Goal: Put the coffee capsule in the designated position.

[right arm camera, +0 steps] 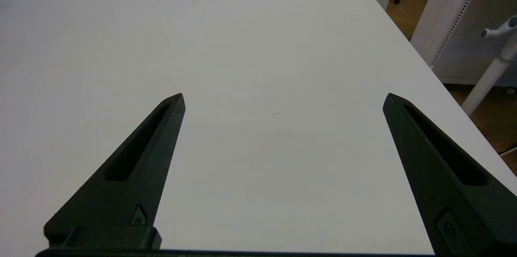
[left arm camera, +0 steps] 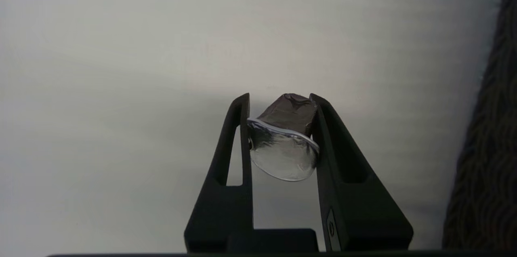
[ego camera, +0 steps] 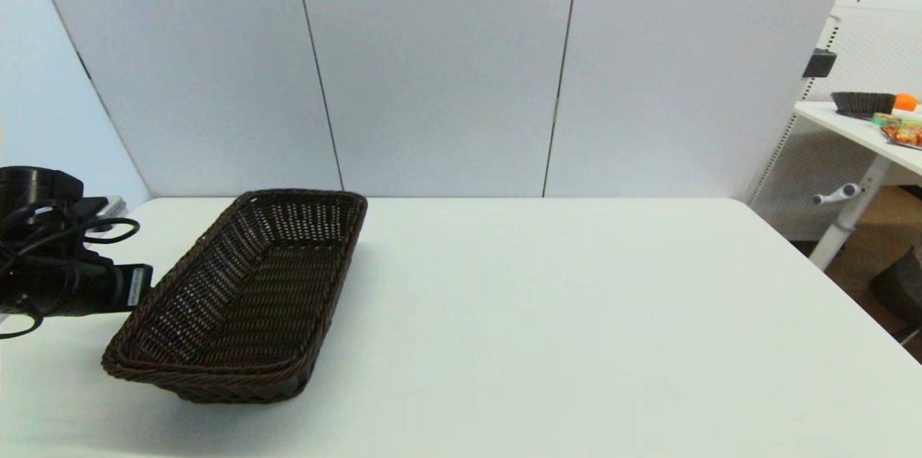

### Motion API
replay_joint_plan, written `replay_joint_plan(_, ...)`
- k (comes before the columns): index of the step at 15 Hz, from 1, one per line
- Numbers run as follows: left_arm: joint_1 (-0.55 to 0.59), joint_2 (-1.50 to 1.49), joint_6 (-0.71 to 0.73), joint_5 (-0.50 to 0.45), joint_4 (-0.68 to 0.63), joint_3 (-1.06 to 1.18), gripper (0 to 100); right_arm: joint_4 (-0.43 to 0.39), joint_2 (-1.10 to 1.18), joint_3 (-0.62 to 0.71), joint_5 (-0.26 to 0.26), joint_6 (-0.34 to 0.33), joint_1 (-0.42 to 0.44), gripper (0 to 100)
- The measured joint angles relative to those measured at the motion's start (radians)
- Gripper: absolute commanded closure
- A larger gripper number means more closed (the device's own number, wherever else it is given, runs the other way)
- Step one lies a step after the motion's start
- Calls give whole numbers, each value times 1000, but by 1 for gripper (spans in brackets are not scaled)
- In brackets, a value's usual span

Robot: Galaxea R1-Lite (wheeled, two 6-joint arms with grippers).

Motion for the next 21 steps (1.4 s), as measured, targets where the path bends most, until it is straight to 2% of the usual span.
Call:
replay_joint_plan(1,0,13,-10,0,0,-8,100,0,0,0,0,0,0,0)
replay_joint_plan(2,-2,26,-22,-1,0,-16,0,0,0,0,0,0,0,0)
replay_joint_plan(11,-2,55,-24,-1,-3,-55,0,0,0,0,0,0,0,0)
replay_joint_plan(15,-2,-11,-5,-1,0,-212,0,0,0,0,0,0,0,0)
replay_joint_plan(21,-34,-219,98,-6,-1,-413,0,0,0,0,0,0,0,0)
